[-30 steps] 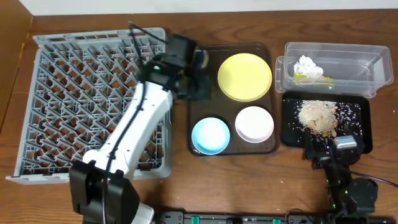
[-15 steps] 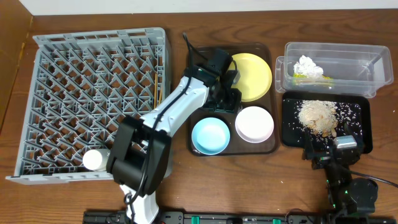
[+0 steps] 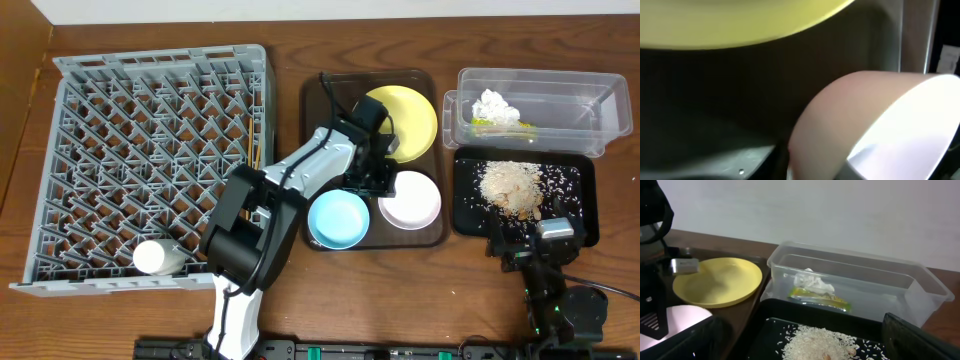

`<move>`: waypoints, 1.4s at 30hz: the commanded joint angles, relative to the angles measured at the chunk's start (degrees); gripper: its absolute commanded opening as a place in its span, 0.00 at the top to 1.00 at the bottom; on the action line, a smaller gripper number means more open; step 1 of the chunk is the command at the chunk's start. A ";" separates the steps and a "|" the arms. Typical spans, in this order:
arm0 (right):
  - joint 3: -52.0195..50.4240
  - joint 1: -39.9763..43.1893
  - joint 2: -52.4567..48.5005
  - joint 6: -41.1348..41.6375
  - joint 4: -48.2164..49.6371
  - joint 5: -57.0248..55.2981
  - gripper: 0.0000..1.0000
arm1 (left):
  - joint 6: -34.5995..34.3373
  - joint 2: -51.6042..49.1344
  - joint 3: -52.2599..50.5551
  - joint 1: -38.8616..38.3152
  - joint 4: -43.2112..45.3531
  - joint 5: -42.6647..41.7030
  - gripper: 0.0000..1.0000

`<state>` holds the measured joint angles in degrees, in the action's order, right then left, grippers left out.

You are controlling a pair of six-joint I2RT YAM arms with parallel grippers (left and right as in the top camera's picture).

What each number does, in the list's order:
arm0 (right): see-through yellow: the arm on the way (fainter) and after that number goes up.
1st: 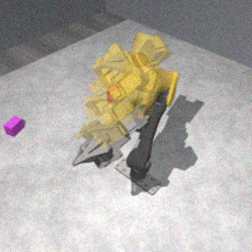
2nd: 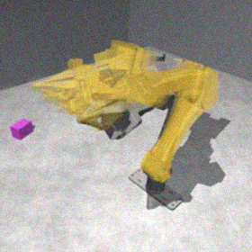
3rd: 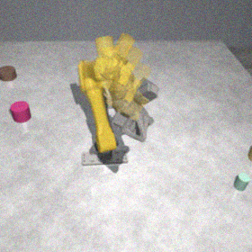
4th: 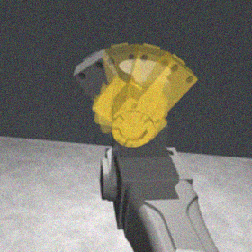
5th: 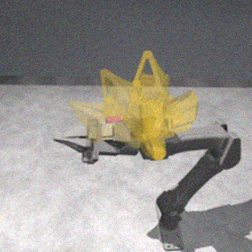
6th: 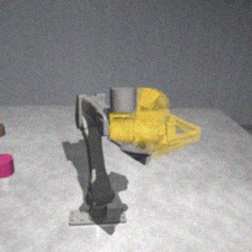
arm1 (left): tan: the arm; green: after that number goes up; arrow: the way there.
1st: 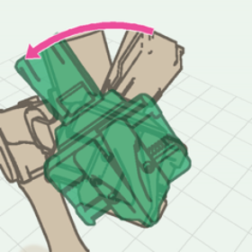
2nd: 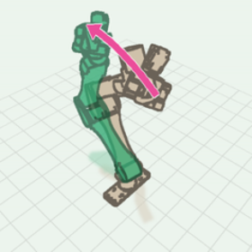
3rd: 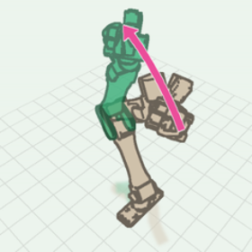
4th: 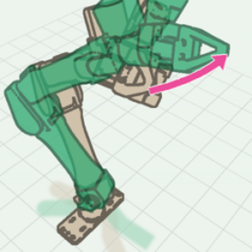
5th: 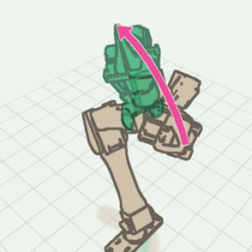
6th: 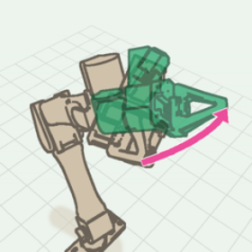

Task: Sort waste into correct bins and load items into the dishwasher
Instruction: 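Grasp the rim of the pink-white bowl with the left gripper, then lower the pink-white bowl into the dish rack and open the left gripper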

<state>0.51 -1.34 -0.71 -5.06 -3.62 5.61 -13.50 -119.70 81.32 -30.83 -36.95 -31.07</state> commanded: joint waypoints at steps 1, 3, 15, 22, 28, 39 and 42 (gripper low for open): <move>-0.20 0.20 0.33 -0.61 -0.02 0.26 0.01 | -0.37 -0.52 -0.22 0.00 0.39 -1.86 0.89; -0.20 0.20 0.33 -0.59 -0.04 0.26 0.01 | -0.33 -0.52 -0.22 0.00 0.39 -2.71 0.92; -0.20 0.20 0.33 -0.59 -0.02 0.26 0.01 | -0.33 8.02 1.33 8.13 -2.19 -13.97 0.92; -0.20 0.20 0.33 -0.59 -0.04 0.26 0.01 | -1.99 25.64 1.33 18.84 -10.51 19.21 0.92; -0.20 0.22 0.33 -0.59 -0.04 0.26 0.01 | -4.70 32.92 1.31 24.72 -12.48 53.53 0.92; -0.20 0.20 0.33 -0.59 -0.04 0.26 0.01 | -7.63 26.27 0.04 25.99 -11.69 85.94 0.93; -0.20 0.20 0.33 -0.59 -0.04 0.26 0.01 | -7.63 22.91 0.04 25.99 -11.69 88.50 0.92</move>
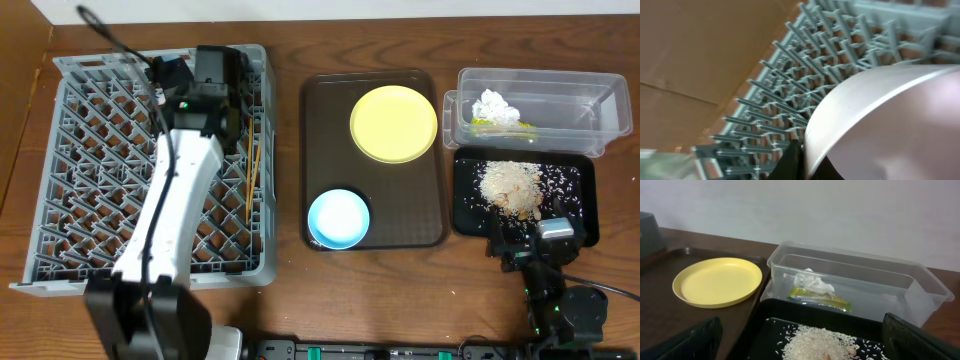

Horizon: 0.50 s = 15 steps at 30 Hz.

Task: Sort waste into correct bins and load items into the dishwasher
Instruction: 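Lower the pink-white bowl into the dish rack and open the left gripper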

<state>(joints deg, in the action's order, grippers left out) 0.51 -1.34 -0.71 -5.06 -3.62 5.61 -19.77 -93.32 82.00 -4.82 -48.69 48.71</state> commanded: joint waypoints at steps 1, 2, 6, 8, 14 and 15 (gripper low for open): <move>-0.20 0.20 0.33 -0.59 -0.04 0.26 0.01 | -1.36 -4.63 -0.63 -0.02 0.11 9.27 0.93; -0.20 0.22 0.33 -0.59 -0.04 0.24 0.01 | -1.36 -5.68 -0.63 -0.02 0.31 9.49 0.93; -0.20 0.20 0.33 -0.59 -0.04 0.26 0.01 | -1.33 -8.55 -0.63 -0.24 1.20 9.42 0.92; -0.20 0.20 0.33 -0.59 -0.02 0.26 0.01 | -1.33 -9.35 -0.63 -0.72 1.42 9.42 0.93; -0.20 0.20 0.33 -0.59 -0.04 0.26 0.01 | -1.33 -9.79 -0.68 -2.97 1.36 9.46 0.93; -0.20 0.20 0.33 -0.61 -0.04 0.24 0.01 | -1.33 -9.79 -0.76 -3.26 1.36 9.49 0.93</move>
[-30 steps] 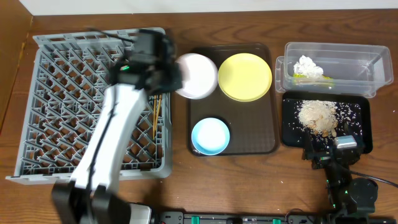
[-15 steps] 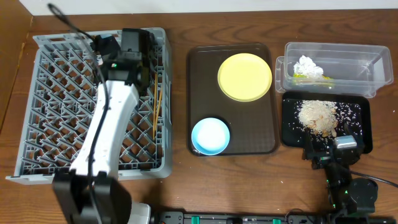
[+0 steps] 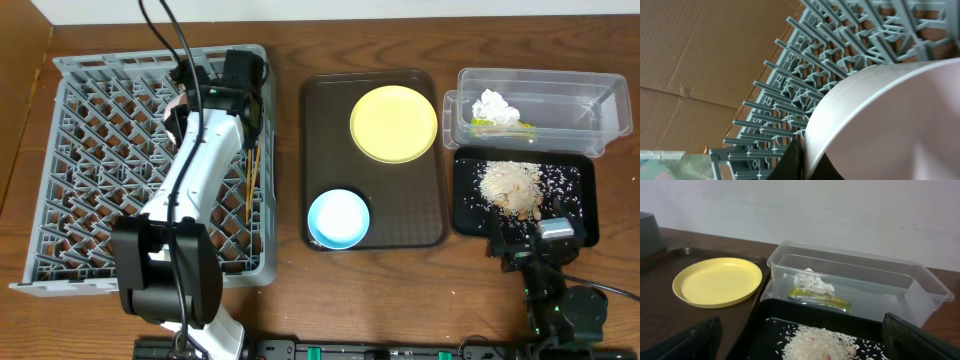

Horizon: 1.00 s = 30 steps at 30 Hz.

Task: Sort waste into correct bins and load items into the dishwasher
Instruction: 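Lower the pink-white bowl into the dish rack and open the left gripper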

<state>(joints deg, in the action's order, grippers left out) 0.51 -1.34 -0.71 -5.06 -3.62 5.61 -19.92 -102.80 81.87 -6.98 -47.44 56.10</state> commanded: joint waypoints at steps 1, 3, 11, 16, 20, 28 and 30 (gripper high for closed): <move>-0.20 0.20 0.33 -0.59 -0.04 0.24 0.01 | -1.22 -0.31 -0.81 -1.31 0.15 2.34 0.92; -0.20 0.20 0.33 -0.59 -0.04 0.24 0.01 | -1.22 -0.57 -1.03 -1.60 0.20 3.54 0.92; -0.20 0.20 0.33 -0.59 -0.04 0.26 0.01 | -0.94 -3.45 -1.03 -2.01 -0.33 6.56 0.93; -0.20 0.22 0.33 -0.59 -0.04 0.24 0.00 | -0.96 -5.18 -1.03 -4.50 -1.05 7.06 0.93; -0.20 0.20 0.33 -0.61 -0.04 0.26 0.01 | -0.98 -5.42 -1.03 -7.02 -2.34 9.25 0.92; -0.20 0.22 0.33 -0.59 -0.02 0.26 0.01 | -1.88 -5.42 -1.03 -8.48 -4.33 10.05 0.92; -0.20 0.20 0.33 -0.59 -0.04 0.26 0.01 | -1.86 -5.42 -1.03 -8.48 -4.85 12.04 0.92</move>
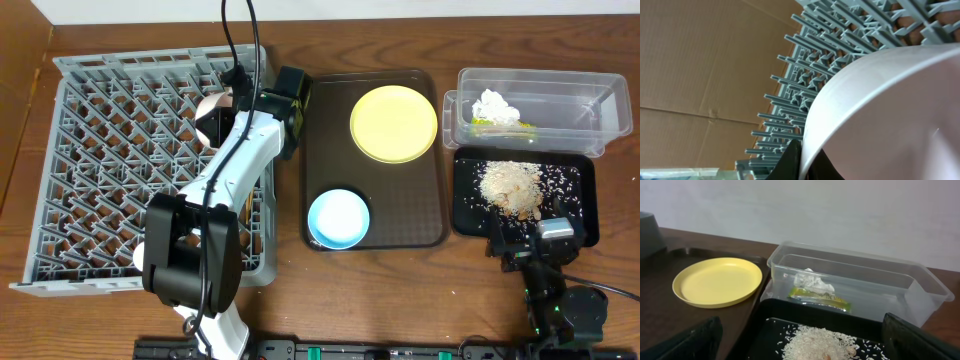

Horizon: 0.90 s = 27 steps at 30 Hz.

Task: Sort waste into correct bins and load items into the dishwasher
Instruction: 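Lower the pink-white bowl into the dish rack and open the left gripper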

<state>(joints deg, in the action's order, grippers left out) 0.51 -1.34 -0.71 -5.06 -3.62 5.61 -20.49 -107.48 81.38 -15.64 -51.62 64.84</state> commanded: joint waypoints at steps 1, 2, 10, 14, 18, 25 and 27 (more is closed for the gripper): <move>-0.20 0.20 0.33 -0.59 -0.04 0.24 0.01 | -1.29 -0.74 -0.55 0.17 -0.92 5.55 0.93; -0.20 0.20 0.33 -0.59 -0.04 0.26 0.01 | -1.29 -0.74 -0.55 0.17 -1.05 7.54 0.93; -0.20 0.20 0.33 -0.59 -0.04 0.26 0.01 | -1.31 -0.76 -0.55 0.20 -0.55 10.84 0.93; -0.20 0.20 0.33 -0.59 -0.04 0.26 0.01 | -2.36 -0.87 -0.94 0.20 -0.61 10.78 0.93; -0.20 0.20 0.33 -0.59 -0.04 0.26 0.01 | -2.86 -0.87 -2.82 0.17 -0.02 10.62 0.93; -0.20 0.20 0.33 -0.59 -0.04 0.24 0.01 | -3.26 -0.87 -6.08 0.11 1.09 7.63 0.93; -0.20 0.20 0.33 -0.59 -0.04 0.24 0.01 | -3.21 -0.87 -6.10 -0.39 1.07 7.63 0.92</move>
<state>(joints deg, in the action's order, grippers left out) 0.51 -1.34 -0.71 -5.06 -3.60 5.61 -22.52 -107.57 76.14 -15.59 -50.59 73.71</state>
